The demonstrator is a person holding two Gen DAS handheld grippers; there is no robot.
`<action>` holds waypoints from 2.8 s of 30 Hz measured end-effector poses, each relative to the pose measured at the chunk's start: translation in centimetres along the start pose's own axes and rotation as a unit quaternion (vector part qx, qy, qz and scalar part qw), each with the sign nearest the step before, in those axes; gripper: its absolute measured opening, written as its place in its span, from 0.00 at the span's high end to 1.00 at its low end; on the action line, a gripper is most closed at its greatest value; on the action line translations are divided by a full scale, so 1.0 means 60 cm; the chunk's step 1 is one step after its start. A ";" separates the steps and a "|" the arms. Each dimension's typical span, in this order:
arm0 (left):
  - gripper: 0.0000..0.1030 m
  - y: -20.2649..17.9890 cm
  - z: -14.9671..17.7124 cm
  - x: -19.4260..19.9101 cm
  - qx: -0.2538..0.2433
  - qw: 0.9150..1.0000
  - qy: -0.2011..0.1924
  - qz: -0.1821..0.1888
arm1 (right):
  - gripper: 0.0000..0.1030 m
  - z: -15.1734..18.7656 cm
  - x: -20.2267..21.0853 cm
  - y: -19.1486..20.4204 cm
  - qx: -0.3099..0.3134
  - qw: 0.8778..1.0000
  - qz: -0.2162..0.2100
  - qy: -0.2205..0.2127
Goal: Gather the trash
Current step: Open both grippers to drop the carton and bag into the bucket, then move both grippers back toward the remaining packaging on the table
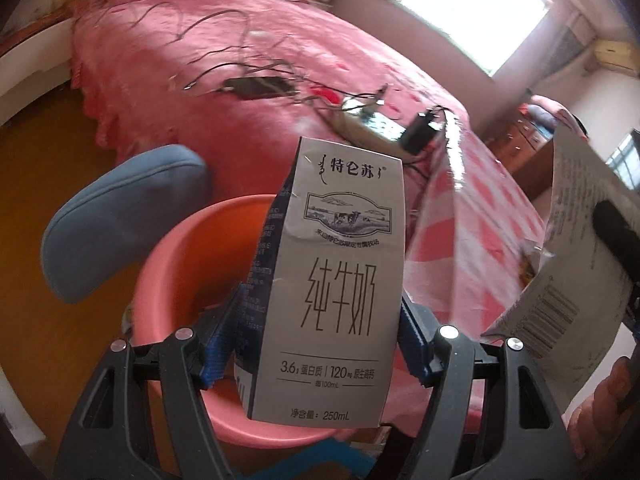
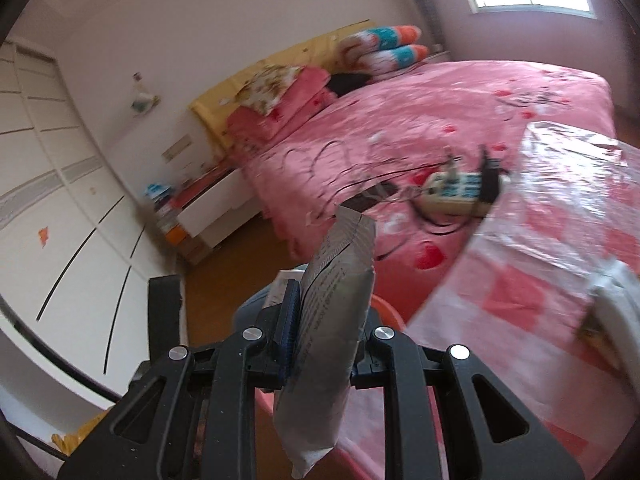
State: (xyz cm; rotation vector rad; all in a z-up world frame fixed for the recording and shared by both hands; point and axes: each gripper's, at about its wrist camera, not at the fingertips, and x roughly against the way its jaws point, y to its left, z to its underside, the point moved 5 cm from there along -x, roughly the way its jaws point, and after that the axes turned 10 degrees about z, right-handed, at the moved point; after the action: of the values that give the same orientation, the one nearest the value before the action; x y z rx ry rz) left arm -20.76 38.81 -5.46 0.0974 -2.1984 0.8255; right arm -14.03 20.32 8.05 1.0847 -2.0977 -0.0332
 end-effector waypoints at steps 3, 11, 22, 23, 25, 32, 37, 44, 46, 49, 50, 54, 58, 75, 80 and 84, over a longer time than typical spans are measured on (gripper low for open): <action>0.32 0.022 0.004 -0.003 0.014 1.000 0.006 -0.022 | 0.76 0.004 -0.031 0.015 0.011 1.000 -0.008 0.015; 0.26 0.059 0.014 -0.006 0.025 0.997 0.021 -0.065 | 0.17 0.030 -0.045 -0.027 -0.029 0.999 0.040 0.020; 0.23 0.030 0.011 -0.003 0.017 0.999 0.011 -0.043 | 0.08 0.039 0.042 -0.092 -0.047 0.993 0.084 -0.067; 0.22 0.023 0.011 -0.005 0.014 0.999 0.012 -0.040 | 0.08 0.042 0.049 -0.098 -0.049 0.993 0.084 -0.073; 0.22 0.009 0.011 -0.008 0.008 0.999 0.014 -0.034 | 0.07 0.043 0.061 -0.109 -0.053 0.991 0.082 -0.086; 0.22 -0.049 0.009 -0.012 -0.017 1.000 0.019 -0.017 | 0.05 0.049 0.104 -0.136 -0.064 0.989 0.073 -0.111; 0.21 -0.089 0.012 -0.014 -0.036 0.999 0.024 -0.017 | 0.05 0.057 0.127 -0.159 -0.077 0.987 0.077 -0.118; 0.21 -0.136 0.015 -0.016 -0.058 0.998 0.028 -0.009 | 0.05 0.075 0.151 -0.187 -0.092 0.987 0.068 -0.117; 0.21 -0.148 0.018 -0.018 -0.064 0.997 0.030 -0.007 | 0.05 0.079 0.160 -0.194 -0.091 0.986 0.070 -0.119; 0.21 -0.168 0.022 -0.023 -0.073 0.997 0.032 -0.006 | 0.05 0.085 0.172 -0.202 -0.085 0.985 0.081 -0.125; 0.21 -0.174 0.023 -0.025 -0.075 0.997 0.034 -0.005 | 0.05 0.087 0.174 -0.205 -0.084 0.985 0.084 -0.125; 0.21 -0.198 0.029 -0.034 -0.082 0.996 0.039 0.000 | 0.05 0.096 0.188 -0.220 -0.083 0.983 0.098 -0.133; 0.21 -0.224 0.035 -0.044 -0.091 0.995 0.045 0.007 | 0.05 0.101 0.202 -0.237 -0.091 0.981 0.103 -0.136; 0.21 -0.326 0.073 -0.083 -0.131 0.988 0.074 0.033 | 0.05 0.117 0.257 -0.292 -0.094 0.973 0.142 -0.153; 0.21 -0.348 0.081 -0.093 -0.141 0.986 0.082 0.037 | 0.05 0.120 0.272 -0.317 -0.111 0.971 0.146 -0.154; 0.21 -0.371 0.093 -0.100 -0.153 0.983 0.090 0.040 | 0.05 0.124 0.287 -0.338 -0.126 0.968 0.143 -0.163</action>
State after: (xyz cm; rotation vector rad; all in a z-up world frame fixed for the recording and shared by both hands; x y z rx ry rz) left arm -13.10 16.93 -0.53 -0.2110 -2.1393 0.5074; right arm -10.82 -7.05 6.33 0.6512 -2.4447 -0.3497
